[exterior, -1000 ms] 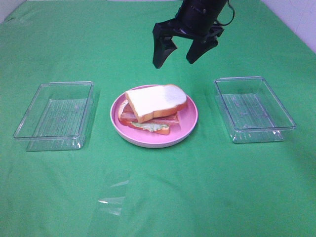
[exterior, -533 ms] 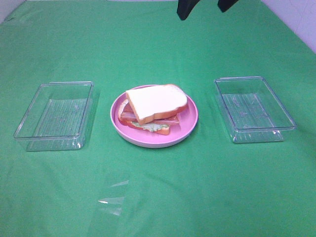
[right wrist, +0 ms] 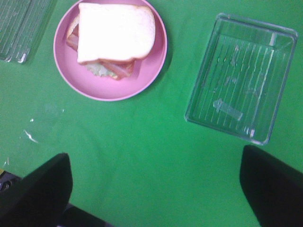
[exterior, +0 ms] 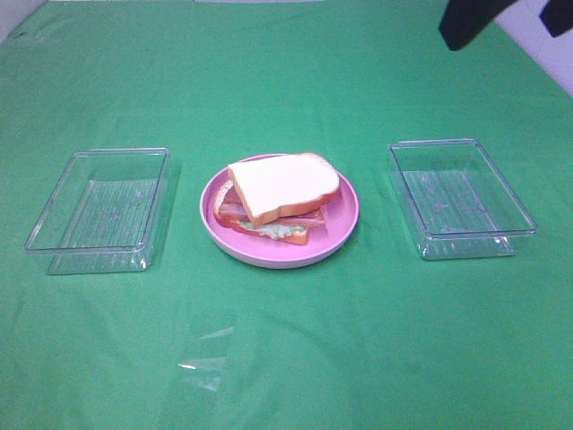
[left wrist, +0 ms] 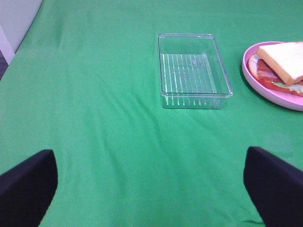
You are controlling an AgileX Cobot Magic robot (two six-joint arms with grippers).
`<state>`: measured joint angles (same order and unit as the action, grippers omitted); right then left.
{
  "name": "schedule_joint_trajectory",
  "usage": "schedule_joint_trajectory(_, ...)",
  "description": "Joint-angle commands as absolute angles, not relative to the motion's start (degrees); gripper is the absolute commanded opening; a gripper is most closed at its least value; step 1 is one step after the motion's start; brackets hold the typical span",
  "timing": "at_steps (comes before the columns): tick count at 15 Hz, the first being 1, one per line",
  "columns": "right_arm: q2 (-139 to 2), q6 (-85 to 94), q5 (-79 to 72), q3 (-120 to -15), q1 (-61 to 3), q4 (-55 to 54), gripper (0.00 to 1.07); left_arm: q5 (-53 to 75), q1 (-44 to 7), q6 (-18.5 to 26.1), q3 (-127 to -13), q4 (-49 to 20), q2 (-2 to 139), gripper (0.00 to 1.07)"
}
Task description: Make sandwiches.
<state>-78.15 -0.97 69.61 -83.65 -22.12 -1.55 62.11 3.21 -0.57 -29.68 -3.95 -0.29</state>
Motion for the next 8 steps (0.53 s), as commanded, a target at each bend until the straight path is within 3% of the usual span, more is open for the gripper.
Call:
schedule_joint_trajectory(1,-70.87,-1.78,76.38,-76.6,-22.12,-1.15,0.93,61.54,3.44,-0.97,-29.62,-3.9,-1.15,1.02)
schedule_joint_trajectory(7,-45.15,-1.78,73.51,-52.43,-21.83,4.98,0.93,61.54,3.44,-0.97,-29.62,-3.9,-1.15,1.02)
schedule_joint_trajectory(8,-36.04,-1.78,71.79,-45.15,-16.04,7.51,0.93,61.54,3.44,-0.97,-29.62,-3.9,-1.15,1.02)
